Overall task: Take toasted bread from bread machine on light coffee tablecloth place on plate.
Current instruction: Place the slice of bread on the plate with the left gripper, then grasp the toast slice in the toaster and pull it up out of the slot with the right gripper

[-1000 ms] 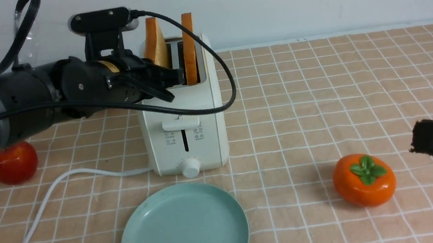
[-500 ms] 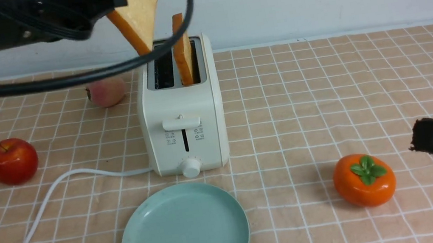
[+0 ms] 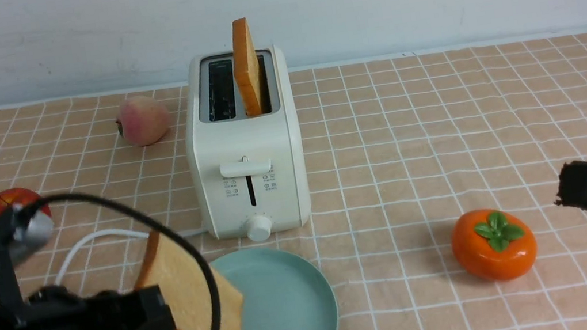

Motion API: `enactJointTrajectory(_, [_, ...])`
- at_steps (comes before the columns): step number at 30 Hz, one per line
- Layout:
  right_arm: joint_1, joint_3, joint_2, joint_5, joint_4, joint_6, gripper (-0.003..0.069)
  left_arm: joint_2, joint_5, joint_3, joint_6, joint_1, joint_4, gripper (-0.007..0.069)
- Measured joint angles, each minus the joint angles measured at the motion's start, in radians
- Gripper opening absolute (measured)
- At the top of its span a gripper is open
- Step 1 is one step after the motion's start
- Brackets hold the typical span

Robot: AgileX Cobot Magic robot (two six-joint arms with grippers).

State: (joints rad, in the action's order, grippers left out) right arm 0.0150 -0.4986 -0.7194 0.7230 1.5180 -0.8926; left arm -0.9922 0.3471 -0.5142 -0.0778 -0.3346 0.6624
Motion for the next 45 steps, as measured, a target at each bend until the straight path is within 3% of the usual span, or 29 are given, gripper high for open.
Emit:
enactJointTrajectory(1, [0.000, 0.000, 0.000, 0.000, 0.000, 0.000, 0.0017, -0.011, -0.034, 0.044, 0.100, 0.000, 0.128, 0.0013])
enactJointTrajectory(4, [0.000, 0.000, 0.000, 0.000, 0.000, 0.000, 0.0019, -0.038, -0.051, 0.055, 0.289, 0.000, 0.309, 0.0013])
enactJointTrajectory(11, [0.000, 0.000, 0.000, 0.014, 0.000, 0.000, 0.0022, -0.176, -0.053, 0.055, 0.862, 0.000, 0.879, 0.0013])
enactJointTrajectory(13, [0.000, 0.000, 0.000, 0.024, 0.001, 0.000, 0.0022, -0.218, -0.054, 0.055, 1.014, 0.000, 0.978, 0.0013])
enactJointTrajectory(14, [0.000, 0.000, 0.000, 0.024, 0.001, 0.000, 0.0022, -0.223, -0.054, 0.055, 1.014, 0.000, 0.985, 0.0013])
enactJointTrajectory(16, [0.000, 0.000, 0.000, 0.027, 0.001, 0.000, 0.0022, -0.287, -0.054, 0.051, 1.162, 0.000, 1.032, 0.0013])
enactJointTrajectory(21, [0.000, 0.000, 0.000, 0.031, 0.001, 0.000, 0.0022, -0.363, -0.063, 0.046, 1.215, 0.000, 1.051, 0.0036])
enactJointTrajectory(24, [0.000, 0.000, 0.000, 0.032, 0.001, 0.000, 0.0025, -0.394, -0.063, 0.046, 1.217, 0.000, 1.055, 0.0101])
enactJointTrajectory(30, [0.000, -0.003, 0.000, 0.034, 0.000, 0.010, 0.0031, -0.390, -0.136, 0.046, 1.204, 0.000, 1.056, 0.0304])
enactJointTrajectory(33, [0.000, -0.047, -0.002, 0.064, -0.049, 0.056, 0.0031, -0.328, -0.226, 0.046, 1.149, 0.000, 1.032, 0.0308])
enactJointTrajectory(35, [0.000, -0.102, -0.011, 0.085, -0.126, 0.100, 0.0031, -0.292, -0.253, 0.046, 1.118, 0.000, 1.004, 0.0284])
enactJointTrajectory(41, [0.000, -0.403, -0.098, 0.166, -0.660, 0.465, 0.0000, -0.180, -0.222, 0.047, 0.997, 0.000, 0.876, 0.0088])
enactJointTrajectory(43, [0.000, -0.451, -0.122, 0.198, -0.768, 0.536, 0.0000, -0.175, -0.207, 0.049, 0.968, 0.000, 0.828, 0.0043])
enactJointTrajectory(44, [0.000, -0.525, -0.164, 0.243, -0.885, 0.616, 0.0000, -0.173, -0.181, 0.053, 0.914, 0.000, 0.752, -0.0015])
enactJointTrajectory(45, [0.000, -0.569, -0.192, 0.285, -0.972, 0.680, 0.0000, -0.173, -0.152, 0.057, 0.845, 0.000, 0.684, -0.0014])
